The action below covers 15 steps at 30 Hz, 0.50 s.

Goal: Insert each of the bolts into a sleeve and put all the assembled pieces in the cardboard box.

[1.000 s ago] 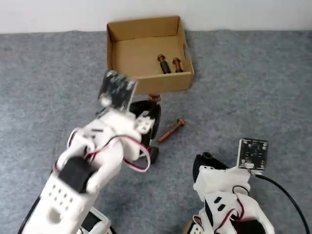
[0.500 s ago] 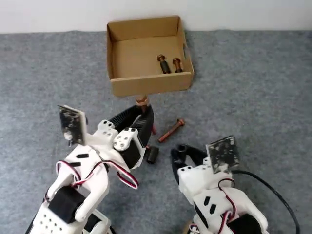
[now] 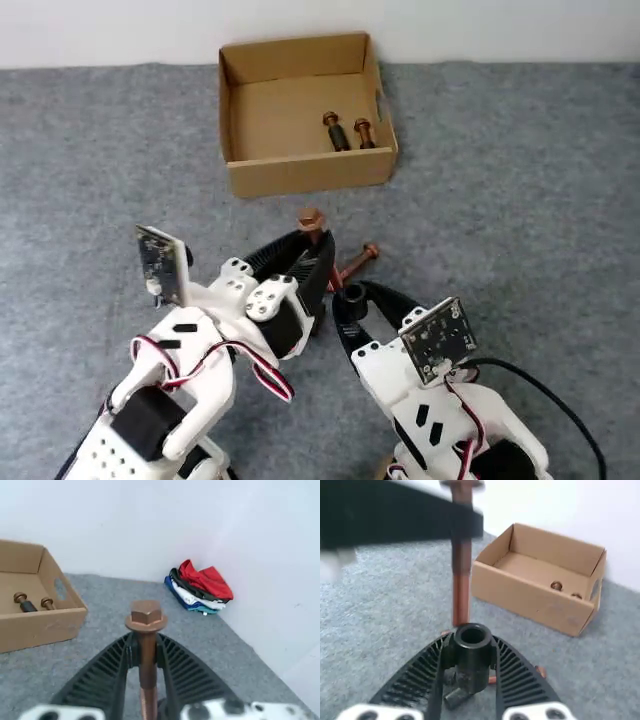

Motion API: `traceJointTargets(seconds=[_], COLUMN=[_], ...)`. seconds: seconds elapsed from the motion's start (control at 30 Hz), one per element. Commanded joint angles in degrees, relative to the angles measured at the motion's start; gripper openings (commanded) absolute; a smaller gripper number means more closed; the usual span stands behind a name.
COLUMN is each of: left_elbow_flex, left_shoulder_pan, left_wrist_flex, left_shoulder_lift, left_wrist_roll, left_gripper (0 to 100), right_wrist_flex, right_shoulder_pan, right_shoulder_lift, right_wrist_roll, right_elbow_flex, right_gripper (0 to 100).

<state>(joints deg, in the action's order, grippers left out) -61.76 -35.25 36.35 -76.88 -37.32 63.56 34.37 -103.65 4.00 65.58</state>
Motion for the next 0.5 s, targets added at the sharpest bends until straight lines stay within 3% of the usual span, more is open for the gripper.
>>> traceJointTargets(seconds=[0.0, 0.2, 0.47], left_elbow_flex=[-0.2, -4.4, -2.1], left_shoulder_pan=[-0.4, -1.5, -2.7], left_wrist_flex=[-4.7, -13.2, -13.6], left_shoulder_lift=[-0.7, -0.7, -0.7], left_wrist_roll=[-0.4, -0.4, -0.3], left_gripper=[0, 0, 0], right_wrist_flex=[-2.2, -2.0, -1.6], right_shoulder_pan=[0.6, 0.6, 0.6], right_shoulder_lift=[1.6, 1.6, 1.6], right_wrist_roll=[1.0, 1.0, 1.1], right_elbow_flex=[-0.4, -0.4, 0.0], right_gripper=[0.8, 0.8, 0.8])
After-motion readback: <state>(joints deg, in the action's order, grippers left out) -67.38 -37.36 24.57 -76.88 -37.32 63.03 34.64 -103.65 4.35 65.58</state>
